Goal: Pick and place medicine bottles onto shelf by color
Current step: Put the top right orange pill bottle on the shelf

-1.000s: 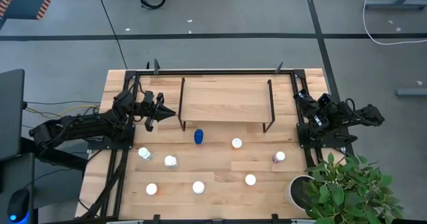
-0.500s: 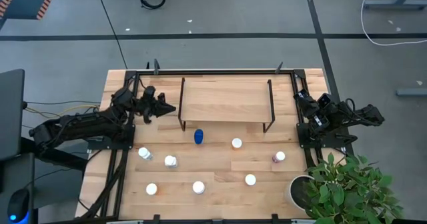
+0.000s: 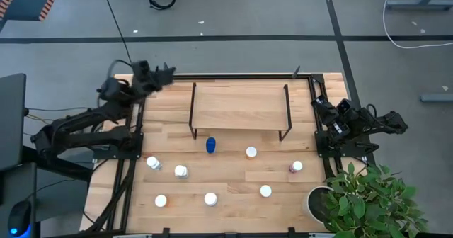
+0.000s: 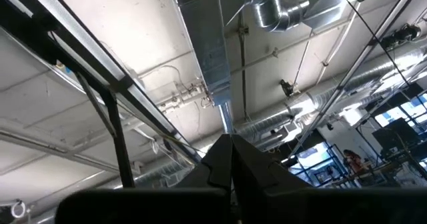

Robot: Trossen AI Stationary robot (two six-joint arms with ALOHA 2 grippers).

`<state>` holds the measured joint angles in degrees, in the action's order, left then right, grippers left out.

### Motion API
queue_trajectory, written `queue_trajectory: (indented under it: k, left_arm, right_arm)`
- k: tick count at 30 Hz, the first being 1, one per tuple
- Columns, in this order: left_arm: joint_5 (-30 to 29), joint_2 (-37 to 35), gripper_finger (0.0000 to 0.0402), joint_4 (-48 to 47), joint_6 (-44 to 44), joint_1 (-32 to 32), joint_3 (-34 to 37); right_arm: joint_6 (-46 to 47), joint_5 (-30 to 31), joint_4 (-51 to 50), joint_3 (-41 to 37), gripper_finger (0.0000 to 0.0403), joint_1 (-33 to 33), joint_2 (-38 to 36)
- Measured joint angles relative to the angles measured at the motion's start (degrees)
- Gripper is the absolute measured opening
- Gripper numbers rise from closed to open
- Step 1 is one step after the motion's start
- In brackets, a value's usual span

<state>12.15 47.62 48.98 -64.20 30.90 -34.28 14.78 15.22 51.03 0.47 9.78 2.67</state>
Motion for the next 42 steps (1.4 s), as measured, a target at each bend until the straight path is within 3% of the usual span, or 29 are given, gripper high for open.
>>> queue_trajectory:
  k: [7, 10, 13, 18, 21, 25, 28, 32, 38, 42]
  left_arm:
    - [-1.9, 0.1, 0.003, -2.6, 12.3, -3.9, -12.6]
    - [-2.3, 1.1, 0.0042, -8.4, 16.2, -6.6, -18.7]
    - [-2.3, 2.5, 0.0061, -21.0, 23.1, -9.2, -25.7]
    - [-2.3, 7.0, 0.0105, -51.9, 33.0, -12.2, -37.5]
    - [-2.3, 10.5, 0.0135, -62.5, 35.2, -13.5, -40.7]
    - [-2.0, 12.6, 0.0172, -63.8, 36.4, -14.5, -41.4]
    - [-1.5, 13.6, 0.019, -61.6, 36.4, -15.3, -41.5]
    - [-1.4, 13.5, 0.0199, -60.8, 36.4, -17.2, -41.5]
    - [-0.3, 13.3, 0.0192, -61.2, 38.1, -18.4, -41.5]
    - [-0.3, 13.4, 0.0192, -61.8, 39.4, -18.4, -41.5]
  right_arm:
    - [4.9, 5.2, 0.0, 1.5, 0.0012, 0.0, 0.0]
    - [9.4, 5.2, -0.1, 4.1, 0.0012, 0.0, 0.0]
    - [10.6, 5.2, -0.2, 7.2, 0.0012, 0.0, 0.0]
    - [9.8, 4.3, -0.5, 13.7, 0.0012, 0.0, 0.2]
    - [8.2, 4.2, -1.2, 18.2, 0.0012, 0.0, 0.2]
    - [7.8, 3.4, -11.9, 24.4, 0.0012, 0.0, 0.2]
    - [6.0, 7.3, -20.0, 28.1, 0.0012, 0.0, 1.4]
    - [6.8, 9.1, -21.4, 30.1, 0.0012, 0.0, 5.2]
    - [5.4, 10.0, -23.6, 36.7, 0.0016, 0.0, 17.0]
    - [9.5, 10.1, -37.4, 43.5, 0.0037, 0.0, 26.1]
